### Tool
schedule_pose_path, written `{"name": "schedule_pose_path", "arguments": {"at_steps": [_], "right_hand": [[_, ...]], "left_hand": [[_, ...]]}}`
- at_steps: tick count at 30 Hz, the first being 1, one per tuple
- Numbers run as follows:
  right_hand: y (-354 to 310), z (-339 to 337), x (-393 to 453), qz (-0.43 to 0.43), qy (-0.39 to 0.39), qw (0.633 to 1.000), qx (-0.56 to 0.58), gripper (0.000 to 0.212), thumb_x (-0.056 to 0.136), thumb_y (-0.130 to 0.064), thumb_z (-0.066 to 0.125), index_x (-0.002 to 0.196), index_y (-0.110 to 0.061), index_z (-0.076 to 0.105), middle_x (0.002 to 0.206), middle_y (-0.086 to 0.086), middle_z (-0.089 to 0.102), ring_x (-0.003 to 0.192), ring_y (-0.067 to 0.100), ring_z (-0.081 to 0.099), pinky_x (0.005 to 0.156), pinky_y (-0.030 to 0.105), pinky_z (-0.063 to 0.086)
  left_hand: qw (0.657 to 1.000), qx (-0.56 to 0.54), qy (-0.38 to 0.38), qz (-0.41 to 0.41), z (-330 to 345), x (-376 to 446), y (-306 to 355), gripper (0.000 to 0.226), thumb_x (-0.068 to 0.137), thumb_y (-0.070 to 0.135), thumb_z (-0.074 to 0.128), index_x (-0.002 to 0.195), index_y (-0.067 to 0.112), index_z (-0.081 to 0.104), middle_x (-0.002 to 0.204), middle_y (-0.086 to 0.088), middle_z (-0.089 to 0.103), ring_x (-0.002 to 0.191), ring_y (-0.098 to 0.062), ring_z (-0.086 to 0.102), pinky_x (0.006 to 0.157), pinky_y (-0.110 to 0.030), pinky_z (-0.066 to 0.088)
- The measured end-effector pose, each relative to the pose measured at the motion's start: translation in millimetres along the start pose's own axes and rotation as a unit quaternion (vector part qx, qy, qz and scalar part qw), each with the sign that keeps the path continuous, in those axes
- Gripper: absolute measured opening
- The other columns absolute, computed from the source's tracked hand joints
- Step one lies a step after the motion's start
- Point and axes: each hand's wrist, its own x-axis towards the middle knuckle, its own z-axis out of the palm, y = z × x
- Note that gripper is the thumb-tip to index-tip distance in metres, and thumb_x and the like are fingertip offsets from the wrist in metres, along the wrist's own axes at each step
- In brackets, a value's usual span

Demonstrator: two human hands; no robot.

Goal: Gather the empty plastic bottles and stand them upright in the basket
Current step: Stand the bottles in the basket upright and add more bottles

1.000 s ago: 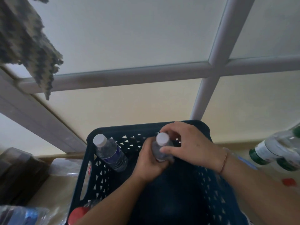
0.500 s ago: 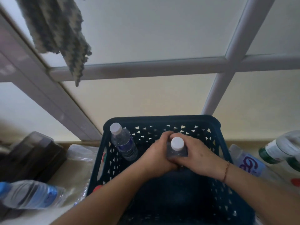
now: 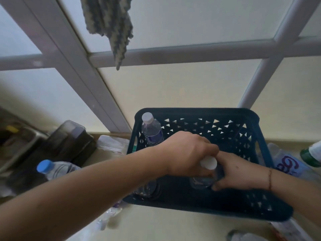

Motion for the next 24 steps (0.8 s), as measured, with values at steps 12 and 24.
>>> {"name": "schedule_pose_path", "arguments": {"at_steps": [12,24], "right_hand": [[-35.9,39.0,15.7,-0.019,-0.132,0.988,-0.071,0.041,0.076,-0.029,0.076,0.089,-0.045,0.041,0.083,-0.024,0.054,0.087,0.003,0.056,0.065,0.005,0.039],[-46.9,54.4,41.3,0.0,-0.209,0.974,-0.084,0.028,0.082,-0.019,0.069,0.086,-0.039,0.049,0.099,-0.002,0.066,0.094,0.018,0.062,0.084,0.028,0.053]], "left_hand": [[0.993,-0.103,-0.046,-0.026,-12.8,-67.4,0.6,0.027,0.073,0.038,0.08,0.087,0.019,0.067,0.077,0.002,0.063,0.065,-0.014,0.052,0.056,-0.029,0.044],[0.919,-0.335,-0.132,-0.161,-21.2,-78.6,-26.8,0.029,0.089,0.041,0.069,0.105,0.018,0.072,0.096,0.003,0.074,0.09,-0.01,0.069,0.086,-0.031,0.055]]}}
